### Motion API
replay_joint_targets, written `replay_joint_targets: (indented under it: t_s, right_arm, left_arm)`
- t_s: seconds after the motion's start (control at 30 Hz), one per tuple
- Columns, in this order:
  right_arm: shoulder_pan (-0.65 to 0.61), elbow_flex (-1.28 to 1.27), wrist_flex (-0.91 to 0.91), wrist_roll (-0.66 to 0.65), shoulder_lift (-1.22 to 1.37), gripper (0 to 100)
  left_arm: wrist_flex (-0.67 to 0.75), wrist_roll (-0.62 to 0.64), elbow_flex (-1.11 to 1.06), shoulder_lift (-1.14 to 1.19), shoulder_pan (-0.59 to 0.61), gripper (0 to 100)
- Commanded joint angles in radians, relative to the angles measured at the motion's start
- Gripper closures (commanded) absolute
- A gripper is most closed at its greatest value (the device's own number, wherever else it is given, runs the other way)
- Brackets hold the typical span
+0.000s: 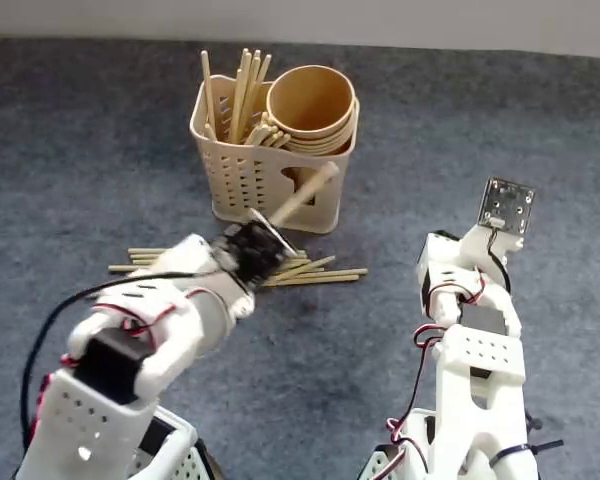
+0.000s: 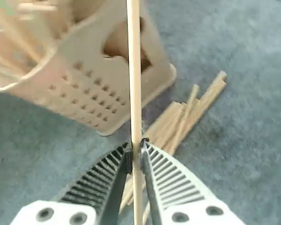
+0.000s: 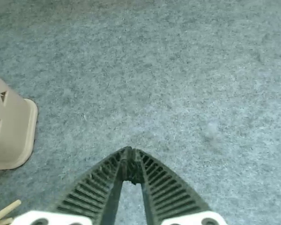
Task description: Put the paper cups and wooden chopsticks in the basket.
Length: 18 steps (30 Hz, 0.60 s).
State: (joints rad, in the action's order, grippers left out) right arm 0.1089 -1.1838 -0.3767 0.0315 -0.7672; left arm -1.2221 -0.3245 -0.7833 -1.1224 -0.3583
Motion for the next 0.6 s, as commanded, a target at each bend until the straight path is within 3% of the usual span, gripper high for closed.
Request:
replay_joint_targets:
  t_s: [0.0, 0.3, 0.57]
  right_arm:
    - [-0.008, 0.008, 0.022, -0.014, -0.015, 98.8]
    - [-0.008, 0.008, 0.022, -0.014, -0.015, 98.8]
    - [-0.008, 0.008, 0.022, -0.014, -0.015, 98.8]
  left_arm:
    - [0.003, 0.043, 0.133, -0.022, 0.073, 99]
    - [0.026, 0.133, 0.260, -0.030, 0.088, 99]
    - [0.238, 0.204, 0.265, -0.030, 0.148, 99]
